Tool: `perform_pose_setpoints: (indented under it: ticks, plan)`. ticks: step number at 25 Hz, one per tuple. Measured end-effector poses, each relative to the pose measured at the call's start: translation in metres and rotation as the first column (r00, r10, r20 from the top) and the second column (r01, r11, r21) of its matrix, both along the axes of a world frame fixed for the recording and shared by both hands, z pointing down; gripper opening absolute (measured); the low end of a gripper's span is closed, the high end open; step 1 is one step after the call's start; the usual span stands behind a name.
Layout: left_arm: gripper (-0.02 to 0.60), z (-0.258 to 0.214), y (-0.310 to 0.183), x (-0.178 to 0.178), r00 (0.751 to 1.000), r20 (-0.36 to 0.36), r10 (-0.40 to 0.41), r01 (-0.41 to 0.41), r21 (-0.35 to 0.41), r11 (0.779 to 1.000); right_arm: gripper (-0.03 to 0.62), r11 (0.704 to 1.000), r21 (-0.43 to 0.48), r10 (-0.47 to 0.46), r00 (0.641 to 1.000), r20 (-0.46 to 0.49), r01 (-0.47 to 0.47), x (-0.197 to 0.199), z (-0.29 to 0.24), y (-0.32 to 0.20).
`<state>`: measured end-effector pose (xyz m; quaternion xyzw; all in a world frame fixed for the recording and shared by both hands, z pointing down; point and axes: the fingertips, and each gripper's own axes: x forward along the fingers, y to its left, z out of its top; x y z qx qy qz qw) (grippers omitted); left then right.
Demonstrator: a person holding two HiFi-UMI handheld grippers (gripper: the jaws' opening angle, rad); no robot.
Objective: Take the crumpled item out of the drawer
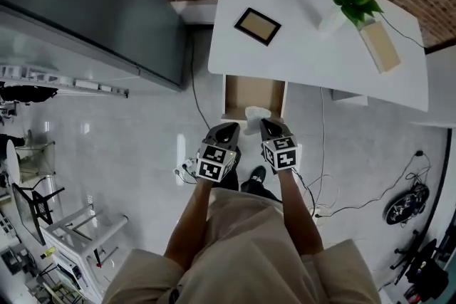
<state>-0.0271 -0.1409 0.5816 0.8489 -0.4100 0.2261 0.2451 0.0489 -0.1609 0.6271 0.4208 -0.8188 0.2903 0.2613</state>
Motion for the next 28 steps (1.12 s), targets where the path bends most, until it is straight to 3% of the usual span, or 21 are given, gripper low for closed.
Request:
perform_pose_setpoints:
  ticks: [7,18,28]
  plan:
    - [0.015,-0.028,0.036,0.018,1.000,0.000,-0.012,0.012,0.048,0.999,0.025,0.995,0.094,0.031,0.999,0.024,-0.033,0.027,-0.052,0.043]
    - [0.015,-0.055,0.098,0.036,0.999,-0.028,-0.022,0.024,0.083,0.996,0.025,0.980,0.170,0.094,0.993,0.064,-0.104,0.068,-0.091,0.112]
    - [0.015,-0.063,0.130,0.036,1.000,-0.024,-0.019,0.022,0.112,0.993,0.025,0.976,0.209,0.048,0.998,0.036,-0.054,0.061,-0.099,0.142]
